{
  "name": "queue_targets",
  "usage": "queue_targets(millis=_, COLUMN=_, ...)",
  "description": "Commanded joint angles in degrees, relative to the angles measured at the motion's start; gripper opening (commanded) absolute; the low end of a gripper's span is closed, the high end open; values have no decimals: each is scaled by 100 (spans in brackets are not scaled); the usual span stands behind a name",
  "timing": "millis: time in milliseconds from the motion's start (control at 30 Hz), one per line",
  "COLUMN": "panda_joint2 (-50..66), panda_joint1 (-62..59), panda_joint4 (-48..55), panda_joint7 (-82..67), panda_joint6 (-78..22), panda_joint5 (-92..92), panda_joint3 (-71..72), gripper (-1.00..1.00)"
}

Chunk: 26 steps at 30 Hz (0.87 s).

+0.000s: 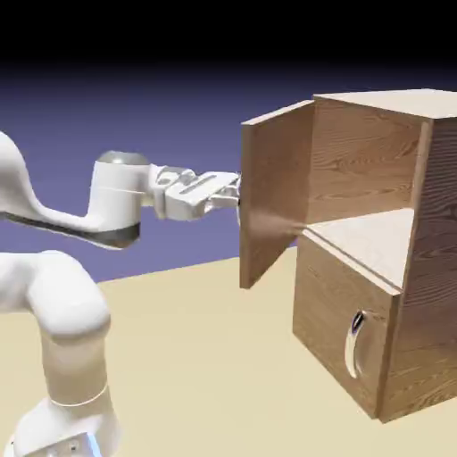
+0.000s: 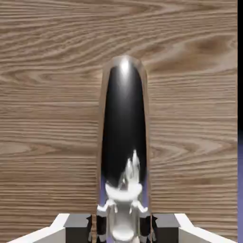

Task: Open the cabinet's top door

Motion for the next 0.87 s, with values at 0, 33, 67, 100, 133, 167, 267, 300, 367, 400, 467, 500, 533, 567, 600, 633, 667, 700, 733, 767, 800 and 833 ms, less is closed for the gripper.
queue_targets(millis=0, panda_joint2=109, panda_joint1=5, panda_joint4=97, panda_joint7=7, panda_joint6=-227, panda_joint5=245, panda_joint3=209, gripper=-100)
queue_targets(millis=33, panda_joint2=230, panda_joint1=-4, panda_joint4=207, panda_joint7=22, panda_joint6=-451, panda_joint5=475, panda_joint3=417, gripper=-100)
queue_targets(millis=67, panda_joint2=361, panda_joint1=-27, panda_joint4=329, panda_joint7=43, panda_joint6=-678, panda_joint5=697, panda_joint3=624, gripper=-100)
queue_targets(millis=100, panda_joint2=502, panda_joint1=-65, panda_joint4=464, panda_joint7=69, panda_joint6=-907, panda_joint5=911, panda_joint3=832, gripper=-100)
queue_targets(millis=133, panda_joint2=652, panda_joint1=-119, panda_joint4=612, panda_joint7=99, panda_joint6=-1138, panda_joint5=1116, panda_joint3=1040, gripper=-100)
queue_targets(millis=167, panda_joint2=808, panda_joint1=-190, panda_joint4=771, panda_joint7=134, panda_joint6=-1371, panda_joint5=1312, panda_joint3=1247, gripper=-100)
queue_targets(millis=267, panda_joint2=1308, panda_joint1=-495, panda_joint4=1310, panda_joint7=261, panda_joint6=-2080, panda_joint5=1833, panda_joint3=1870, gripper=-100)
queue_targets(millis=300, panda_joint2=1480, panda_joint1=-626, panda_joint4=1506, panda_joint7=310, panda_joint6=-2316, panda_joint5=1984, panda_joint3=2078, gripper=-100)
queue_targets(millis=367, panda_joint2=1825, panda_joint1=-925, panda_joint4=1913, panda_joint7=415, panda_joint6=-2785, panda_joint5=2250, panda_joint3=2493, gripper=-100)
queue_targets(millis=400, panda_joint2=1993, panda_joint1=-1091, panda_joint4=2118, panda_joint7=471, panda_joint6=-3013, panda_joint5=2365, panda_joint3=2701, gripper=-100)
queue_targets(millis=467, panda_joint2=2329, panda_joint1=-1443, panda_joint4=2532, panda_joint7=592, panda_joint6=-3465, panda_joint5=2559, panda_joint3=3115, gripper=-100)
queue_targets(millis=500, panda_joint2=2485, panda_joint1=-1630, panda_joint4=2732, panda_joint7=652, panda_joint6=-3676, panda_joint5=2641, panda_joint3=3323, gripper=-100)
queue_targets(millis=533, panda_joint2=2633, panda_joint1=-1822, panda_joint4=2926, panda_joint7=711, panda_joint6=-3877, panda_joint5=2714, panda_joint3=3531, gripper=-100)
queue_targets(millis=567, panda_joint2=2775, panda_joint1=-2017, panda_joint4=3113, panda_joint7=771, panda_joint6=-4071, panda_joint5=2779, panda_joint3=3738, gripper=-100)
queue_targets(millis=600, panda_joint2=2908, panda_joint1=-2216, panda_joint4=3292, panda_joint7=829, panda_joint6=-4252, panda_joint5=2836, panda_joint3=3946, gripper=-100)
queue_targets(millis=633, panda_joint2=3028, panda_joint1=-2417, panda_joint4=3462, panda_joint7=884, panda_joint6=-4421, panda_joint5=2888, panda_joint3=4154, gripper=-100)
queue_targets(millis=667, panda_joint2=3140, panda_joint1=-2621, panda_joint4=3624, panda_joint7=937, panda_joint6=-4581, panda_joint5=2935, panda_joint3=4361, gripper=-100)
queue_targets(millis=700, panda_joint2=3240, panda_joint1=-2827, panda_joint4=3777, panda_joint7=987, panda_joint6=-4728, panda_joint5=2978, panda_joint3=4569, gripper=-100)
queue_targets(millis=733, panda_joint2=3316, panda_joint1=-3035, panda_joint4=3915, panda_joint7=1025, panda_joint6=-4853, panda_joint5=3019, panda_joint3=4773, gripper=-100)
queue_targets(millis=767, panda_joint2=3375, panda_joint1=-3242, panda_joint4=4044, panda_joint7=1054, panda_joint6=-4963, panda_joint5=3060, panda_joint3=4974, gripper=-100)
queue_targets(millis=800, panda_joint2=3427, panda_joint1=-3448, panda_joint4=4167, panda_joint7=1079, panda_joint6=-5066, panda_joint5=3099, panda_joint3=5172, gripper=-100)
queue_targets(millis=833, panda_joint2=3436, panda_joint1=-3489, panda_joint4=4192, panda_joint7=1084, panda_joint6=-5086, panda_joint5=3107, panda_joint3=5211, gripper=-100)
